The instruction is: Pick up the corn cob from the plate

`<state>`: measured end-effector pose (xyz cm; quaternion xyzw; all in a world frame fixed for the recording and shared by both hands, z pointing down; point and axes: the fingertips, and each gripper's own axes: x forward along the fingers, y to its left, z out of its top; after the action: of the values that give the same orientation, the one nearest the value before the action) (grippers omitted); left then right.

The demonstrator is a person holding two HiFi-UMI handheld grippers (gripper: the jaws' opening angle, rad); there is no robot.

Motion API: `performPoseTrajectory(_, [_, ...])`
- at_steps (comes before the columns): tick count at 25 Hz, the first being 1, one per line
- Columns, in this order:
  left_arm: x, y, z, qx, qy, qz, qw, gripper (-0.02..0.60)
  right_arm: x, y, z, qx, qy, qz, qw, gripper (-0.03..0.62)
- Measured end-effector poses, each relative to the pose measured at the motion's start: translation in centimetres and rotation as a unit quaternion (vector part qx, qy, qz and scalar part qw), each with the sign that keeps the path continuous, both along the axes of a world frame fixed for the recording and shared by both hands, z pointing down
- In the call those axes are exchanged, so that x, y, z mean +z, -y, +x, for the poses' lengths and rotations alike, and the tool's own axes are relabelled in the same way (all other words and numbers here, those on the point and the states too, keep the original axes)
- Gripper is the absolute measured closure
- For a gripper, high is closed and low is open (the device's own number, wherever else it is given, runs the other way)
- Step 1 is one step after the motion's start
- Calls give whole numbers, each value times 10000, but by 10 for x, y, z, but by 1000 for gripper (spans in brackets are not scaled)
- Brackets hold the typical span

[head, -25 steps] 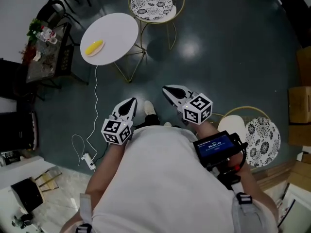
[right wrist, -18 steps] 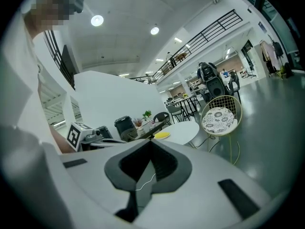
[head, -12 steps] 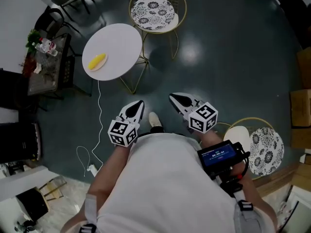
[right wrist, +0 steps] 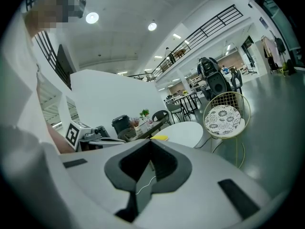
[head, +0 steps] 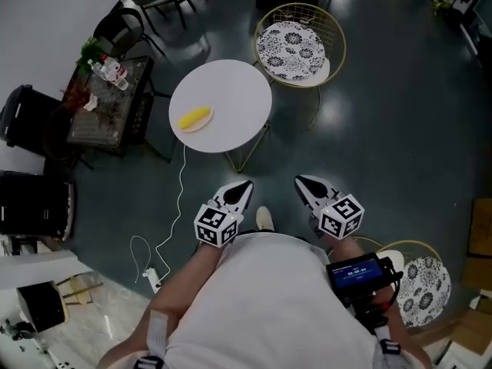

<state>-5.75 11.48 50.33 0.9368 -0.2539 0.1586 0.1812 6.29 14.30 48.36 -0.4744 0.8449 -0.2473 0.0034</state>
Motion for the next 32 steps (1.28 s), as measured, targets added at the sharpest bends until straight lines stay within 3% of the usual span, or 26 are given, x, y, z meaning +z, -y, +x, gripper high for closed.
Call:
performPoseTrajectory(15, [-2,99,-45,-411,23,45,9991,574,-12,104,-33,-255,-236,87,9994,586])
performPoseTrajectory(32, [12,139,-97,-1170,203,-69,9929,574,0,175,-81,-1061,-179,28,9942,586])
